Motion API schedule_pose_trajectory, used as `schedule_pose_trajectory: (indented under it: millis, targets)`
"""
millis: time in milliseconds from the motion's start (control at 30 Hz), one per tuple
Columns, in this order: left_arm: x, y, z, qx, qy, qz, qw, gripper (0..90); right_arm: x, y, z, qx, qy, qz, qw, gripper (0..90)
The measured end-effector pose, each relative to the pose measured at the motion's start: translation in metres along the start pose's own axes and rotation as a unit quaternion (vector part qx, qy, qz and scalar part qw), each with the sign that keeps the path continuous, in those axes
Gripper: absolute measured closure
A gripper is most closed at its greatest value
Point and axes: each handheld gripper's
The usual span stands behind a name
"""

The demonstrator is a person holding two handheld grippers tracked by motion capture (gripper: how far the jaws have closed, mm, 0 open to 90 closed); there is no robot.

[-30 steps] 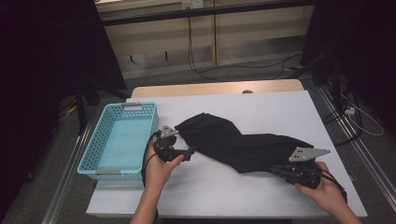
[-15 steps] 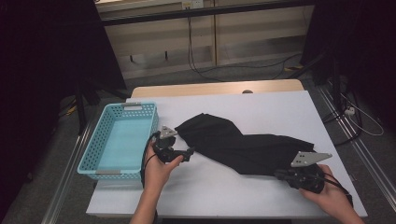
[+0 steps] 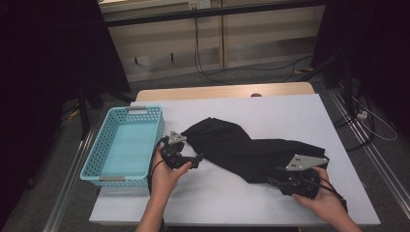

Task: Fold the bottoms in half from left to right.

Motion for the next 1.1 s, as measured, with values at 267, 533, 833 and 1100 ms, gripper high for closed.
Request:
schedule_pose_trajectory:
  millis: [267, 533, 833, 1100]
  targets:
    - [0.002, 0.004, 0.002, 0.005, 0.001, -0.002, 1.0, 14.4, -0.009, 0.001, -0.005, -0.001, -0.011, 0.006, 0.9999, 34.5]
    - [0.002, 0.004, 0.003, 0.002, 0.005, -0.002, 1.0, 14.4, -0.018, 0.005, -0.01, -0.003, -0.018, 0.012, 0.9998, 27.9]
    - [0.009, 0.01, 0.005, 0.007, 0.003, -0.004, 1.0, 14.3, -0.031, 0.017, -0.024, 0.01, -0.029, -0.003, 0.9995, 44.2]
    - [0.008, 0.011, 0.006, 0.012, 0.003, -0.008, 0.9999, 15.0, -0.054, 0.037, -0.034, 0.05, -0.007, -0.029, 0.9983, 49.9]
Point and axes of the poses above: each handheld gripper's, and its own axes: x roughly backward along the jaws, z roughly out of its underside, y roughly to its left, and after that the axes turned 4 degrees about -z, right-handed
